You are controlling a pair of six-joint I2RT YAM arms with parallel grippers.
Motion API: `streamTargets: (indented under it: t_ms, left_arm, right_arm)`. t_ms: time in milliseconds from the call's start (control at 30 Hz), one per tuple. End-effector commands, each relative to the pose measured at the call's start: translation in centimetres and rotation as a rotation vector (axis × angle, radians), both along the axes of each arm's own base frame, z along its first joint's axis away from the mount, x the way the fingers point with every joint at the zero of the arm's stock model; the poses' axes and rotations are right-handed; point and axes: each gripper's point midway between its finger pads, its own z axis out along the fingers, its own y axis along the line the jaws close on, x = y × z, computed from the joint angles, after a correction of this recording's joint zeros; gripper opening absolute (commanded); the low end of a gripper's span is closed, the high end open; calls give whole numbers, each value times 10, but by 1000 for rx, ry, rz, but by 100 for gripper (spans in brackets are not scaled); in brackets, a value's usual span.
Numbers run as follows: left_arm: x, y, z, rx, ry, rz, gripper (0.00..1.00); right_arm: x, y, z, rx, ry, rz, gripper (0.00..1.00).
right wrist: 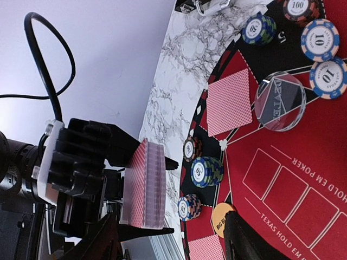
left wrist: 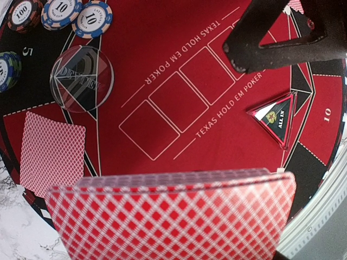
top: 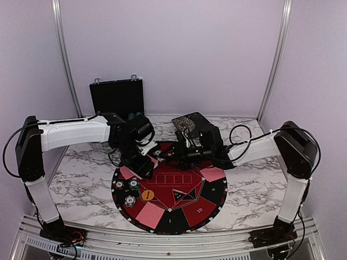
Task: Distribute texas hold em gaming equipment
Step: Pick up the poker card from the face-down deck piles.
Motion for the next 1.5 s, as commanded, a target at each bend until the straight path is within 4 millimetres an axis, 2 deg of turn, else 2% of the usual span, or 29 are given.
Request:
streamTargets:
  t_ms: [0, 533, 1000, 1300, 1467]
  left_arm:
    - [2, -8, 7, -13, -7, -10, 39]
    - [0, -12, 8, -16, -9, -26, 39]
    - [-3, -15, 14, -31, -15, -40, 39]
    - [-3, -13, 23, -44, -37, -46, 39]
    - [-3, -12, 24, -39, -44, -51, 39]
  right_arm:
    - [0, 17, 19, 54, -35, 34, 65]
    - [-7, 30, 19, 69, -23, 64, 63]
    - [-15, 47, 9, 93, 13, 104, 60]
    - [-8, 39, -4, 52, 18, 69, 48]
    - [-3, 31, -2, 45, 8, 46, 45]
